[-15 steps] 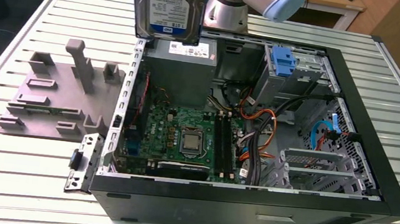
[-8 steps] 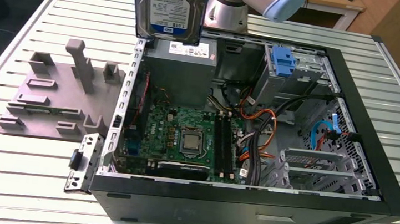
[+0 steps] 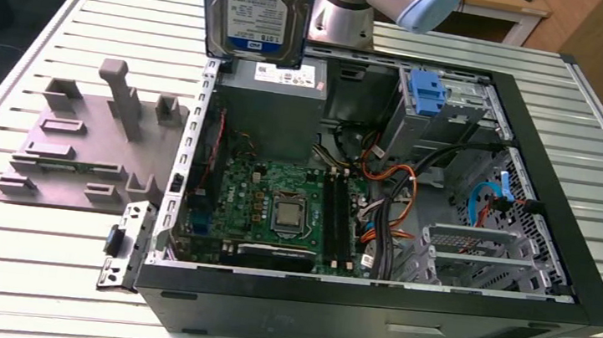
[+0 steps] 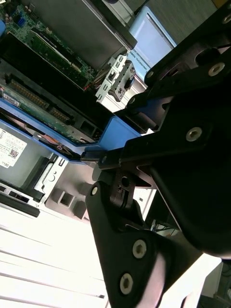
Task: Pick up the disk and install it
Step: 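Pick up the disk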
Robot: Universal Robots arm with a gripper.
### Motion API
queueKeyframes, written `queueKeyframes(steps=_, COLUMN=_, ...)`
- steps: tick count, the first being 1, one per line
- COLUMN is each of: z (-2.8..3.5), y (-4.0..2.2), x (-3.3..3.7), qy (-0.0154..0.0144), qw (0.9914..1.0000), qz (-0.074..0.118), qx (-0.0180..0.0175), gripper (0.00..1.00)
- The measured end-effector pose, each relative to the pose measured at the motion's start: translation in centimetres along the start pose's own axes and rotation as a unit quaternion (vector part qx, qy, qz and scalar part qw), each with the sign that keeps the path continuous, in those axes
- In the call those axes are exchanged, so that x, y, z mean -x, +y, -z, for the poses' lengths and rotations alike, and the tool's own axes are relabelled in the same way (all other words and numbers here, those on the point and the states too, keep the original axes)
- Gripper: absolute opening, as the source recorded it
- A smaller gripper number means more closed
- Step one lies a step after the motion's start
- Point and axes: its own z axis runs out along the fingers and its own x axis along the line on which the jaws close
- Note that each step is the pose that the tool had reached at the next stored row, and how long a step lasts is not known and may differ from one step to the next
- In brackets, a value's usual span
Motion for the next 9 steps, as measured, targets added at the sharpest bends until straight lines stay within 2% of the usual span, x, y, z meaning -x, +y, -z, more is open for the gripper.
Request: queueKeyframes(steps=9, z=0.0, y=-0.13, x=0.0, qy=0.0, qw=1.0, qz=0.0, qx=0.0, gripper=0.37)
